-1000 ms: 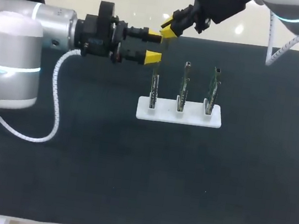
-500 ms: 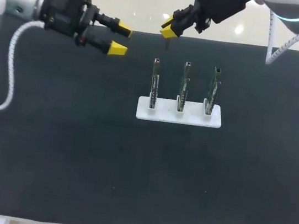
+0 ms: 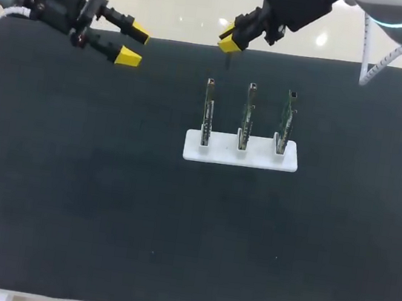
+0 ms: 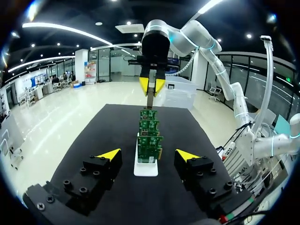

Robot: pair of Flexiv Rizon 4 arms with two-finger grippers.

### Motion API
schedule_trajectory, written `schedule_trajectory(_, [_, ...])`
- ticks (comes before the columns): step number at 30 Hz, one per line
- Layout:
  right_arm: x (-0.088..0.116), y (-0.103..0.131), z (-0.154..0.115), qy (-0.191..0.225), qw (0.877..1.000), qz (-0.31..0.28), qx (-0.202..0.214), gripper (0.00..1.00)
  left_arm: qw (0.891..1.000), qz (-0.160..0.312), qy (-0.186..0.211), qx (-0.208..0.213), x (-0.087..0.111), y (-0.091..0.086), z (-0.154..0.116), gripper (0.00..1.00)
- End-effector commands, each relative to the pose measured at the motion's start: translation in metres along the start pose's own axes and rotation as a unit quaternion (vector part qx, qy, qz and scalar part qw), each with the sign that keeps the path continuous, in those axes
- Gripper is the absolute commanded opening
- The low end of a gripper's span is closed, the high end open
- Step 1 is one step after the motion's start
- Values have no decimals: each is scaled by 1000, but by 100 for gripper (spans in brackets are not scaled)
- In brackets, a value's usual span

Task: Pick up the optical module with the left hand, and insert it into the network port with the right hand.

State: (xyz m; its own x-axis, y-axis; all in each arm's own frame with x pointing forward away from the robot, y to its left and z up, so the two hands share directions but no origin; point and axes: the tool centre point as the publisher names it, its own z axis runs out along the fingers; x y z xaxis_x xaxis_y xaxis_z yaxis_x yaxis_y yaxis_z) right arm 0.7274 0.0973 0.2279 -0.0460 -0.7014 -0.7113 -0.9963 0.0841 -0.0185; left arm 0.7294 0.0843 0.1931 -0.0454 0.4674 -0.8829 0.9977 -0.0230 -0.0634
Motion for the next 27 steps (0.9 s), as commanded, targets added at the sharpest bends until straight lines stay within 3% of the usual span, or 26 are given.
schedule_trajectory(1, [-2, -1, 1, 3, 1000, 3, 0, 0, 1000, 0, 7, 1, -5, 1, -2, 100])
schedule_trajectory(6, [0, -5, -2, 21, 1000, -1, -1, 0, 1000, 0, 7, 1, -5, 1, -2, 100])
schedule_trajectory(18, [0, -5, -2, 21, 1000, -1, -1, 0, 1000, 0, 7, 1, -5, 1, -2, 100])
schedule_trajectory(27, [45, -13, -29, 14, 999, -35, -28, 0, 1000, 0, 7, 1, -5, 1, -2, 100])
